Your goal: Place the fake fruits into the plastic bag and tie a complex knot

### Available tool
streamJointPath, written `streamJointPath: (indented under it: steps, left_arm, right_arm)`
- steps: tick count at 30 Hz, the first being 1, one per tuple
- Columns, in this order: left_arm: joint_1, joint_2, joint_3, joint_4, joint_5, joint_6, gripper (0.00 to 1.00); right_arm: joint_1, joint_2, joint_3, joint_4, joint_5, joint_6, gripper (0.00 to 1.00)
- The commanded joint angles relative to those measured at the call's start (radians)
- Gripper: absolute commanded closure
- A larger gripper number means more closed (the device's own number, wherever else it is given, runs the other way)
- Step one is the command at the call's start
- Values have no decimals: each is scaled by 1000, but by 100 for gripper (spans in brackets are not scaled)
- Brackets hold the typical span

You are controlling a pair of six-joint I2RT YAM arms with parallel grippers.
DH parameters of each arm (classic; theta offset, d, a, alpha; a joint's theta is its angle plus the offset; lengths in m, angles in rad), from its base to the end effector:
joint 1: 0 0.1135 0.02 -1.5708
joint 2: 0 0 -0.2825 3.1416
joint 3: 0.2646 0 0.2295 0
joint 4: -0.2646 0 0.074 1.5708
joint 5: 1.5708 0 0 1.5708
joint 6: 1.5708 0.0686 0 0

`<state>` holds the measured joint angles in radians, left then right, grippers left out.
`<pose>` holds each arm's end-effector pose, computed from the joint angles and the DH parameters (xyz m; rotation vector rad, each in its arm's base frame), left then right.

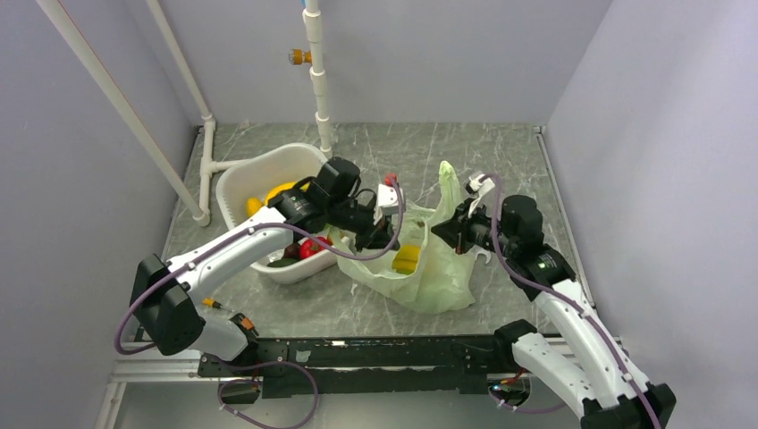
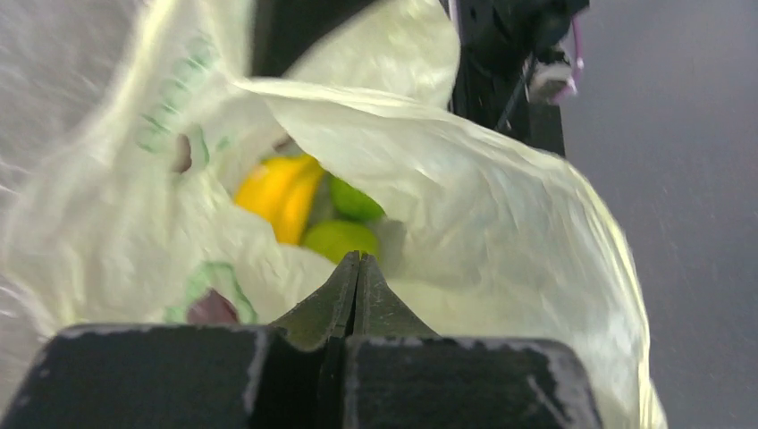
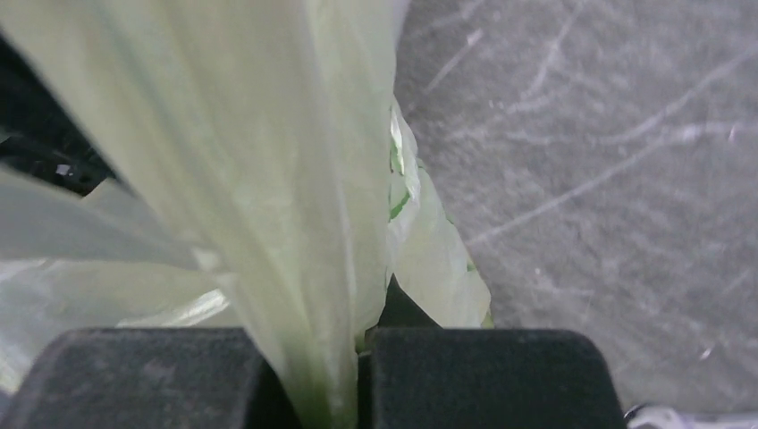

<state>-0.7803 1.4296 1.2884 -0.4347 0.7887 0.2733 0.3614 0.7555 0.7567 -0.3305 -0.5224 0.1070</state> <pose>0.1865 -0.2531 0.3548 1.4730 1.5842 -1.1373 0.1395 0.0893 0.3243 -0.6020 1.8408 0.8103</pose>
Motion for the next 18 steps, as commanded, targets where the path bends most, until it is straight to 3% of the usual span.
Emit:
streamJointPath:
  steps: [1,4,5,7,10,12,14,16,18]
  left_arm:
    - [-8,-21,-31,-20,48,55,100]
    - [2,-8,72,-67,30,72,98]
    - [16,-7,119,-60,17,49,86]
    - [43,1,228,-60,-21,10,47]
    - [54,-11,347,-98,-24,68,15]
    - [40,-23,388,-205,16,187,7]
    - [-19,-4,447,-376,-28,386,4]
    - [-94,32,472,-459,-184,466,8]
    - [-141,59,437,-367,-394,389,12]
  right_arm:
    - [-6,60,-46,22,104,86,100]
    - [-7,70,-54,44,85,98,100]
    - [-8,60,-55,51,88,95,100]
    - [-8,35,-44,42,104,86,100]
    - [-16,12,2,-6,105,70,100]
    - [-25,-12,24,-27,96,58,100]
    - [-28,-34,35,-38,85,41,100]
    - [-27,-53,41,-41,74,25,100]
    - [-27,-64,46,-38,63,13,100]
